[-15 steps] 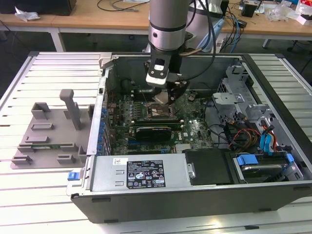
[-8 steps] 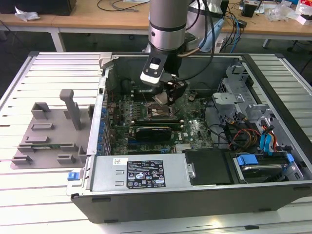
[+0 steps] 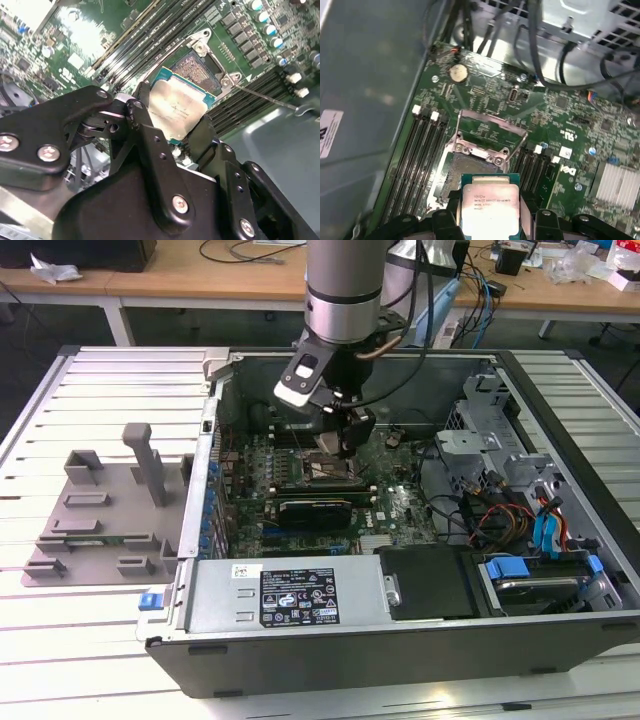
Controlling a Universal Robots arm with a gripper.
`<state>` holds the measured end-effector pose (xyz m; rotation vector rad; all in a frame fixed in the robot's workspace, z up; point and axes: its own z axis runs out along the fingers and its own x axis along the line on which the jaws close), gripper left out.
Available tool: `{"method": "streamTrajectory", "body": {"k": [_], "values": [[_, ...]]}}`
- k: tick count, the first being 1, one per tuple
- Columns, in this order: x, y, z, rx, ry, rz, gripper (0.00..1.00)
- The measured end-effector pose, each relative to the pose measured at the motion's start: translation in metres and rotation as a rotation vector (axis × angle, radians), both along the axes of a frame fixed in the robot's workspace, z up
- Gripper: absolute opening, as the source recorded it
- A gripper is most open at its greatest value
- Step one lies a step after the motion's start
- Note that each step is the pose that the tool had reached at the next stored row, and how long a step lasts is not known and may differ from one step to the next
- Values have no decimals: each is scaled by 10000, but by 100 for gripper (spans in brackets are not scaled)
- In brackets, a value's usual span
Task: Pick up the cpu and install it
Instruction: 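Place the cpu into insertion slot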
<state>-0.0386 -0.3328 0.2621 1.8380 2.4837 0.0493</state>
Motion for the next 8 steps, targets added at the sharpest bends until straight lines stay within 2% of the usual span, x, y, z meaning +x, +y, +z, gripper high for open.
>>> {"method": "streamTrajectory", "body": {"k": [4, 8], "values": [[0, 0, -2, 0, 0, -940, 55], [0, 0, -5, 0, 1, -2537, 55]]}}
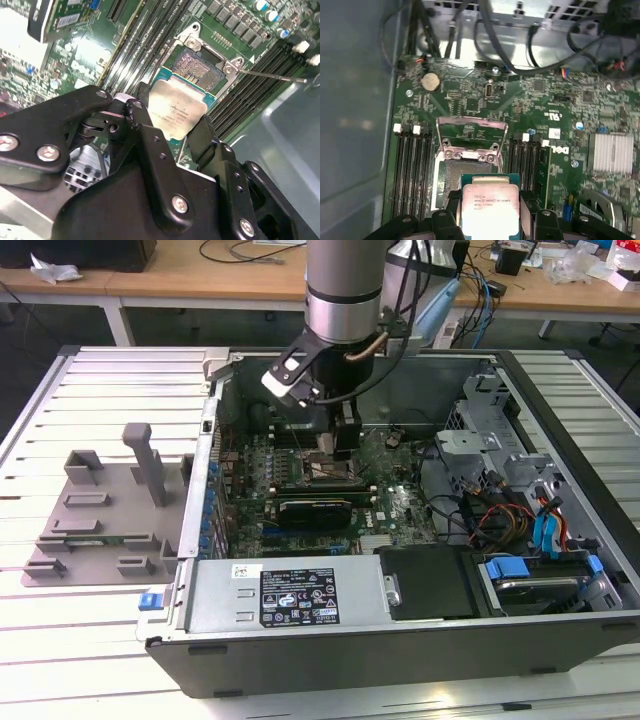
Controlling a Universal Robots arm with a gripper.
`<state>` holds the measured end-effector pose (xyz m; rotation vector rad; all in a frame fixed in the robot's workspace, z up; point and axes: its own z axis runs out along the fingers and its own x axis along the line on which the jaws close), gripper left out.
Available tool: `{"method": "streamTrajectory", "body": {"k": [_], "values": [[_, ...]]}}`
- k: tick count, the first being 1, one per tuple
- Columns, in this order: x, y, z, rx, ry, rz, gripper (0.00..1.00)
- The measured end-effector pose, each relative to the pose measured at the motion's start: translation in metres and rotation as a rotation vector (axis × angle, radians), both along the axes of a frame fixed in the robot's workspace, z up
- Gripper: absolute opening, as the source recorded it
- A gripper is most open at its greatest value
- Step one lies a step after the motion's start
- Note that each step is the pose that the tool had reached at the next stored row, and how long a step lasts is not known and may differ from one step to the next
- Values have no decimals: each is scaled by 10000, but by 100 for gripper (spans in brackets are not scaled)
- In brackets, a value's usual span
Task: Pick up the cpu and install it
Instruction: 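Place the cpu into insertion slot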
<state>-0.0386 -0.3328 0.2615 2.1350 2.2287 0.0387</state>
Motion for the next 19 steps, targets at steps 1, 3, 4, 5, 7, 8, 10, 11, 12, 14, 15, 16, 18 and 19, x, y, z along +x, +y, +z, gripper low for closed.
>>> {"method": "streamTrajectory", "body": {"k": [1, 3, 4, 5, 7, 8, 10, 11, 12, 14, 15, 16, 18, 19], "values": [[0, 0, 0, 0, 0, -197, 55], [0, 1, -6, 1, -1, -231, 55], [0, 1, -18, 2, -10, -219, 55], [-1, 4, -38, 2, -22, -186, 55], [-3, 34, -96, 2, -26, -95, 55], [-3, 43, -113, 1, -25, -46, 55], [-5, 55, -135, 1, -25, -9, 55], [-7, 63, -146, 4, -27, -6, 55], [-9, 71, -161, 2, -26, -6, 55], [-8, 82, -191, 3, -26, -5, 55], [-9, 85, -202, 2, -25, -6, 55], [-9, 90, -218, 2, -25, -5, 55], [-9, 97, -233, 1, -25, -7, 55], [-9, 101, -240, 1, -25, -6, 55]]}}
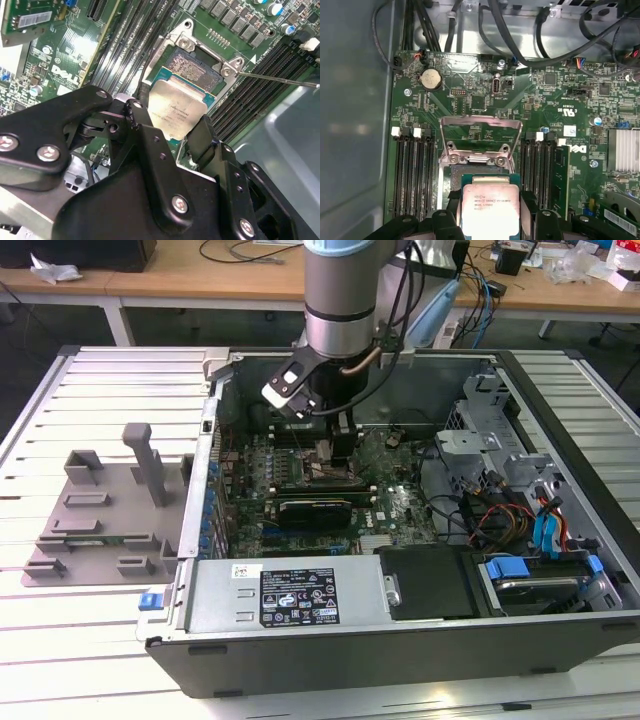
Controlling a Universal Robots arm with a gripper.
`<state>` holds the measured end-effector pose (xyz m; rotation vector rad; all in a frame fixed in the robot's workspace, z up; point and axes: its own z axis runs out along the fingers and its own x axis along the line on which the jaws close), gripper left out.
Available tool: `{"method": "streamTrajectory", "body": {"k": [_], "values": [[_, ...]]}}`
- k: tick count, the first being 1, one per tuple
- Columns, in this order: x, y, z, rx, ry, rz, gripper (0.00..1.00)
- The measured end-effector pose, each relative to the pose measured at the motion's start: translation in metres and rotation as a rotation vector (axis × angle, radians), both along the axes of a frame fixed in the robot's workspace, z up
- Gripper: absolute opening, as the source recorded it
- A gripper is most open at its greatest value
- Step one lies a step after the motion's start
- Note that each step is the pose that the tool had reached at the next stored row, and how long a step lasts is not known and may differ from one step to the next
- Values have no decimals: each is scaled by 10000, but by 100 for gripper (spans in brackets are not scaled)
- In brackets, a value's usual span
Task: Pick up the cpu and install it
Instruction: 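Place the cpu into insertion slot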
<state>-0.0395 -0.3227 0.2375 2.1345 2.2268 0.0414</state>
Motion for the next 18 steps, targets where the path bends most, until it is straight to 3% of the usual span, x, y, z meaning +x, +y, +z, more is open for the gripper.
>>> {"method": "streamTrajectory", "body": {"k": [8, 18], "values": [[0, 43, -67, 2, -1, 0, 55], [-38, 57, -237, -17, -1, -1, 55]]}}
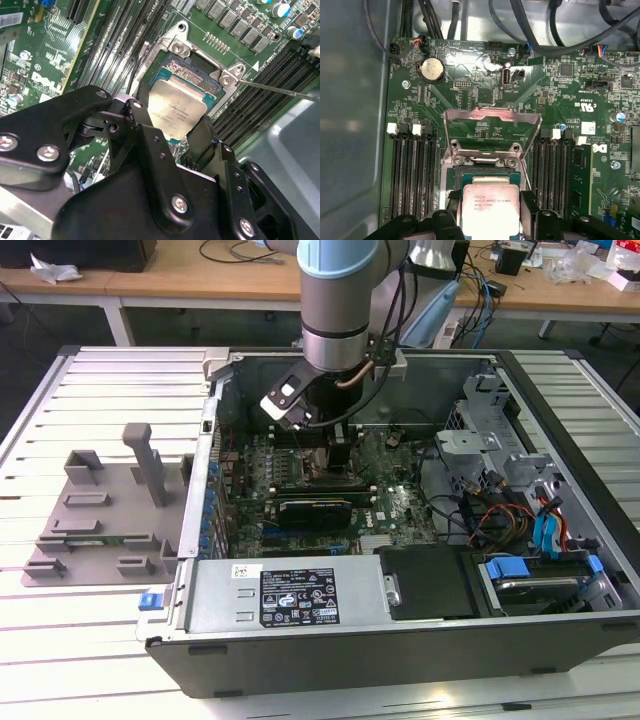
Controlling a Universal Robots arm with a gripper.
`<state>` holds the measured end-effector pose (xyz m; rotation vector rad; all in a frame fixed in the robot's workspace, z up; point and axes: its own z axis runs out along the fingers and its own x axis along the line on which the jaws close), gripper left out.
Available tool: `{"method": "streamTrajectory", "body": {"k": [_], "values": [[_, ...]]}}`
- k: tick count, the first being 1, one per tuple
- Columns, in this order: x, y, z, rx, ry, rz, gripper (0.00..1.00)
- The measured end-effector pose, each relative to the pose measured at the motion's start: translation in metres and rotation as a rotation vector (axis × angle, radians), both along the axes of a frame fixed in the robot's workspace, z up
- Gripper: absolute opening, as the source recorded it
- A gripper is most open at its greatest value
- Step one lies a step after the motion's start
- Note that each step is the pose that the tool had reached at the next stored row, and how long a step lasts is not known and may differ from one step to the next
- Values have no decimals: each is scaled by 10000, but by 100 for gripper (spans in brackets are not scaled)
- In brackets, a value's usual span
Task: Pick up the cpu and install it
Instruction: 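Place the cpu into insertion slot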
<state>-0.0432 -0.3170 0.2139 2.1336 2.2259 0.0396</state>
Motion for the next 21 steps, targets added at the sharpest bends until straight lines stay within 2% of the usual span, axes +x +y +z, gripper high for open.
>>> {"method": "streamTrajectory", "body": {"k": [4, 6, 11, 13, 19, 21], "values": [[-19, 10, -64, -13, 6, -15, 55], [-23, 25, -112, -15, 32, -52, 55], [-24, 79, -146, -13, 41, -184, 55], [-24, 79, -156, -16, 44, -365, 55], [-18, 75, -162, -11, 40, -337, 55], [-18, 46, -161, -14, 43, -334, 55]]}}
